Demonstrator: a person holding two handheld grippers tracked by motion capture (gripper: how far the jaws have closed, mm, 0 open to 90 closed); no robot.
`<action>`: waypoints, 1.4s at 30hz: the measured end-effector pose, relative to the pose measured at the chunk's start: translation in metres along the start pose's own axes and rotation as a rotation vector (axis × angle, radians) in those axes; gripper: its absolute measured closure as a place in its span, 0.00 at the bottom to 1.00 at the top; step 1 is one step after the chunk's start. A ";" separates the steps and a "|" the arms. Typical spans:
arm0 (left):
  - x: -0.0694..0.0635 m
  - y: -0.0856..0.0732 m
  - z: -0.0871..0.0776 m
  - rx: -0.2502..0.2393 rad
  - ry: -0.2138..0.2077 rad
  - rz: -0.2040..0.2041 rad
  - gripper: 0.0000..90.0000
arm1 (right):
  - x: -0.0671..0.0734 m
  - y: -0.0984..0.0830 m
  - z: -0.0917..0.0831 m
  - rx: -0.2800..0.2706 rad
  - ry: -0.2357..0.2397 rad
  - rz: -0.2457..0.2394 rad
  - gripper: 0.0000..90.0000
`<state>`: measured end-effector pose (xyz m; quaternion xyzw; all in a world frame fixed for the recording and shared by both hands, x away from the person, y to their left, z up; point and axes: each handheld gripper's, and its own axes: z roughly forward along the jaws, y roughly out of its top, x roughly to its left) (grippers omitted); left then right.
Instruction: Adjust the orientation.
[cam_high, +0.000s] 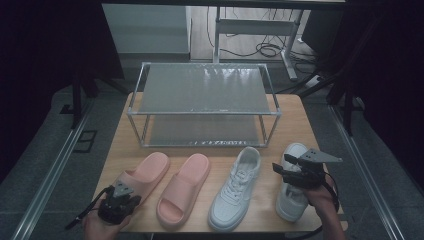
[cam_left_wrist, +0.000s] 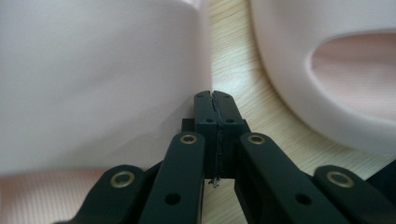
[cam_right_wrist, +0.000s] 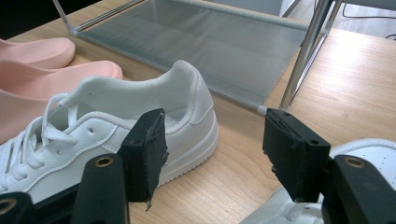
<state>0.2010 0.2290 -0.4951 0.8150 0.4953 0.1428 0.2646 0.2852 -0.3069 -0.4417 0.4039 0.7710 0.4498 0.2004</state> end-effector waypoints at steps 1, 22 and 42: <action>0.000 0.000 0.000 0.000 0.000 0.000 1.00 | 0.000 0.000 0.000 0.000 0.000 0.000 0.44; 0.045 0.007 0.003 0.017 0.063 -0.079 1.00 | 0.000 -0.001 0.000 0.006 -0.010 -0.007 0.44; 0.029 0.060 -0.004 -0.062 0.005 0.001 1.00 | 0.000 0.000 -0.001 0.004 -0.011 -0.005 0.44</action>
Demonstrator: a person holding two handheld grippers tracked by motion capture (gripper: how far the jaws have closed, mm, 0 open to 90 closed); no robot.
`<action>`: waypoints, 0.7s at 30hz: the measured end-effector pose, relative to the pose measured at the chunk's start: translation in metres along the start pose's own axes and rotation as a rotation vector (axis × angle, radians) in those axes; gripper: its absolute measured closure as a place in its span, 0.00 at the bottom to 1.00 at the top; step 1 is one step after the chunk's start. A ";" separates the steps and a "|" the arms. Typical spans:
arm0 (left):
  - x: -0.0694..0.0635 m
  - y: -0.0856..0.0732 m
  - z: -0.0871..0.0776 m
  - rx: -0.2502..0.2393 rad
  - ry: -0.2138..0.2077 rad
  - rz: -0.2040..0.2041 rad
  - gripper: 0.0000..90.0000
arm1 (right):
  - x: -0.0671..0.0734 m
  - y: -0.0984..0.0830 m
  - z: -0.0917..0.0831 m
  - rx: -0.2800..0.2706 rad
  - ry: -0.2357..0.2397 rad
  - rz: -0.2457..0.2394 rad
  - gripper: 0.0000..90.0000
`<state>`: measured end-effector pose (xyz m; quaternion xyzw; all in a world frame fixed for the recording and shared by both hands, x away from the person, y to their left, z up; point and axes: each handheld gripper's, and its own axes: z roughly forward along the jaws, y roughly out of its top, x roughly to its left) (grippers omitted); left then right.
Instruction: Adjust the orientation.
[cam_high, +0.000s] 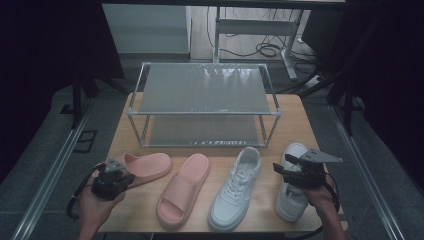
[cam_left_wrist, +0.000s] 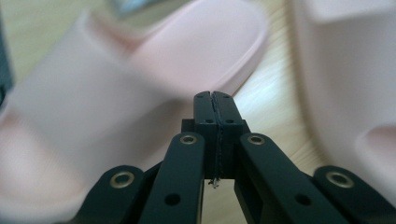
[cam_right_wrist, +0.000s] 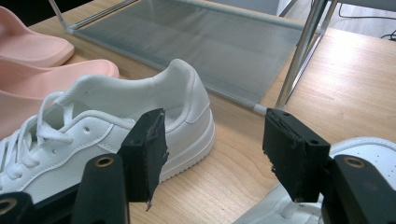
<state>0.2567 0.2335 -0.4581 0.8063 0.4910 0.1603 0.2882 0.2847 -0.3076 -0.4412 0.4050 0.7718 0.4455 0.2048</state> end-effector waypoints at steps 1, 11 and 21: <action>-0.002 0.007 0.004 -0.003 -0.008 0.006 1.00 | 0.000 0.000 0.000 0.000 0.000 -0.001 0.44; -0.006 0.059 0.052 -0.006 -0.048 0.018 1.00 | -0.001 -0.001 0.001 -0.001 0.002 0.002 0.44; -0.003 0.088 0.087 0.034 0.000 0.028 1.00 | 0.000 -0.001 0.003 0.006 0.006 -0.002 0.44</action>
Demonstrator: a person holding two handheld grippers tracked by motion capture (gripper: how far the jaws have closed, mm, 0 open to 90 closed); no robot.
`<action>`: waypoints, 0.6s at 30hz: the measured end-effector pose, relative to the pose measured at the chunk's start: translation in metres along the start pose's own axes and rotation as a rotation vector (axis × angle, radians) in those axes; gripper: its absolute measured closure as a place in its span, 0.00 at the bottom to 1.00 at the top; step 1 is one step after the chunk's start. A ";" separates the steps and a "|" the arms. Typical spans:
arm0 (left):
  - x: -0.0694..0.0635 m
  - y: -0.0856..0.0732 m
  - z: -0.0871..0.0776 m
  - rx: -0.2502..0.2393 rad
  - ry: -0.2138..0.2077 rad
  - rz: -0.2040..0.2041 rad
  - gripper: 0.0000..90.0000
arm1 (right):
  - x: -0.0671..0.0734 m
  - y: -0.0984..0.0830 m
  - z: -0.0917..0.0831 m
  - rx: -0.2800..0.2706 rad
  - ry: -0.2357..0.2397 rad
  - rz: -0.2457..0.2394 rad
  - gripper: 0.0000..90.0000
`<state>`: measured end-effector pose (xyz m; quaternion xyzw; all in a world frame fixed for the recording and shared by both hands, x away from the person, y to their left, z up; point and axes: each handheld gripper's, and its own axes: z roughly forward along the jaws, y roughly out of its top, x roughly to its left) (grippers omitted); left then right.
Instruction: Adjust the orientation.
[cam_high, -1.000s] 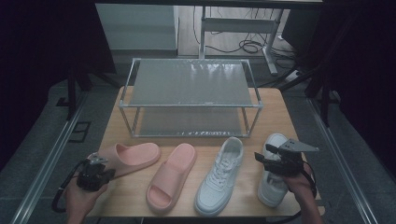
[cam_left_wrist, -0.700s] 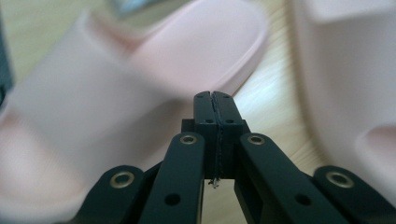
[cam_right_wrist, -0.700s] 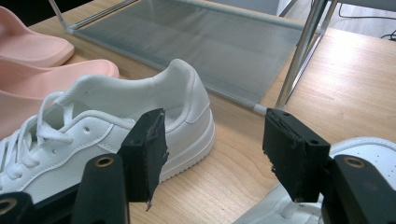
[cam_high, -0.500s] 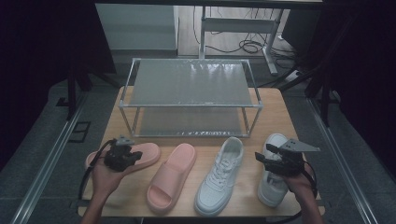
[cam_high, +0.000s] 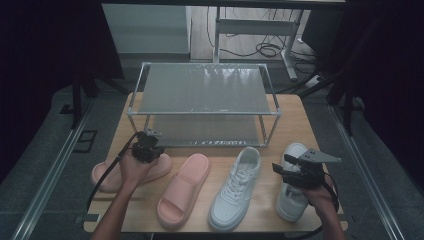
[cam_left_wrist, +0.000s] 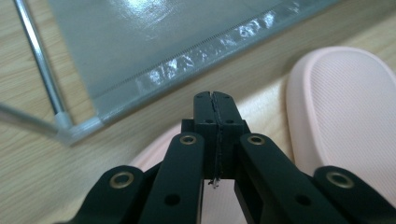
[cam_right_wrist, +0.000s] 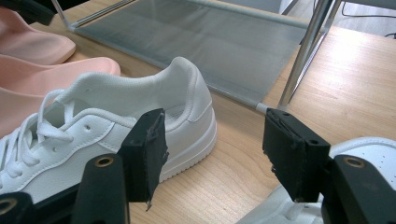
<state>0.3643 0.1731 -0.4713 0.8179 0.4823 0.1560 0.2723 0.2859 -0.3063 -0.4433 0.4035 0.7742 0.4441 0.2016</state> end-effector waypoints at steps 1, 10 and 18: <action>0.000 0.003 0.008 0.020 0.006 0.007 1.00 | -0.001 0.000 0.000 0.000 -0.001 0.001 0.44; 0.002 0.008 0.025 0.065 0.048 -0.010 1.00 | -0.001 -0.001 0.000 0.003 -0.002 -0.001 0.44; 0.011 0.004 0.035 0.096 0.053 -0.016 1.00 | -0.001 -0.001 0.001 0.005 -0.003 -0.004 0.44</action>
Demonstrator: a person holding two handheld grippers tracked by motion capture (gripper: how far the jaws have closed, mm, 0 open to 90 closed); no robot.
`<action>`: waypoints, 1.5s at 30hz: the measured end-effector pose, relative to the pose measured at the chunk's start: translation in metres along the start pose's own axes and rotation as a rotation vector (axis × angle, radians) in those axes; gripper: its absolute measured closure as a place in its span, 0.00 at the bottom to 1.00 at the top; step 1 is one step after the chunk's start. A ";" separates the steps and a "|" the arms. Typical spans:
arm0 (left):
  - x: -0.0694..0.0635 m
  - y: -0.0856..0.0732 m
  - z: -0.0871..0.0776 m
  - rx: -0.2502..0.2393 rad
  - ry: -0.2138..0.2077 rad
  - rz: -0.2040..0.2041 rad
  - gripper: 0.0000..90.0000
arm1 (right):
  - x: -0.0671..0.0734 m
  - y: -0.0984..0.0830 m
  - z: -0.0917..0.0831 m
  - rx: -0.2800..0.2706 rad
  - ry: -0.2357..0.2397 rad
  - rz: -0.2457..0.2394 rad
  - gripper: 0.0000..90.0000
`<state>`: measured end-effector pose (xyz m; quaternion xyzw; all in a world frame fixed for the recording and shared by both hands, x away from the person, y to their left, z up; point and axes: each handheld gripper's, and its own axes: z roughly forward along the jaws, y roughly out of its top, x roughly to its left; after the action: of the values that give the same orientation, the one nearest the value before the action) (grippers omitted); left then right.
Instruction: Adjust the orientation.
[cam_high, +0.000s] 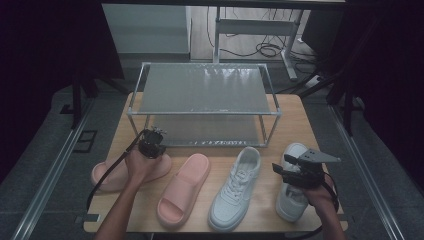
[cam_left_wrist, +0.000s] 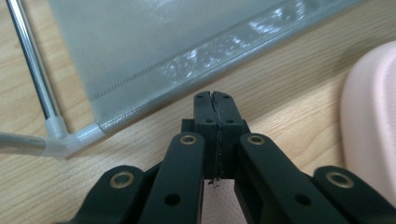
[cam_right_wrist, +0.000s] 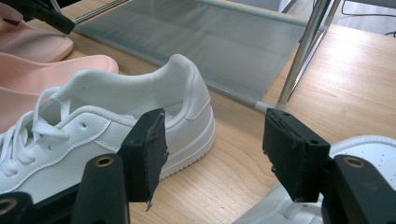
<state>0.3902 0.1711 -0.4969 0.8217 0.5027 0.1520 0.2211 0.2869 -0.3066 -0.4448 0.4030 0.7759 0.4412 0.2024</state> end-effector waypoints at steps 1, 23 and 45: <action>0.001 -0.002 0.000 -0.004 -0.009 -0.006 1.00 | 0.000 0.000 0.000 0.001 0.000 -0.001 0.44; -0.009 -0.024 -0.015 0.021 -0.112 0.003 1.00 | 0.000 -0.001 0.000 0.005 -0.001 0.001 0.44; -0.028 -0.096 -0.059 0.005 -0.159 0.054 1.00 | 0.001 -0.001 0.000 0.006 -0.004 -0.002 0.44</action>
<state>0.2767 0.1966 -0.4970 0.8451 0.4616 0.0910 0.2540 0.2859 -0.3056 -0.4455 0.4037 0.7773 0.4377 0.2033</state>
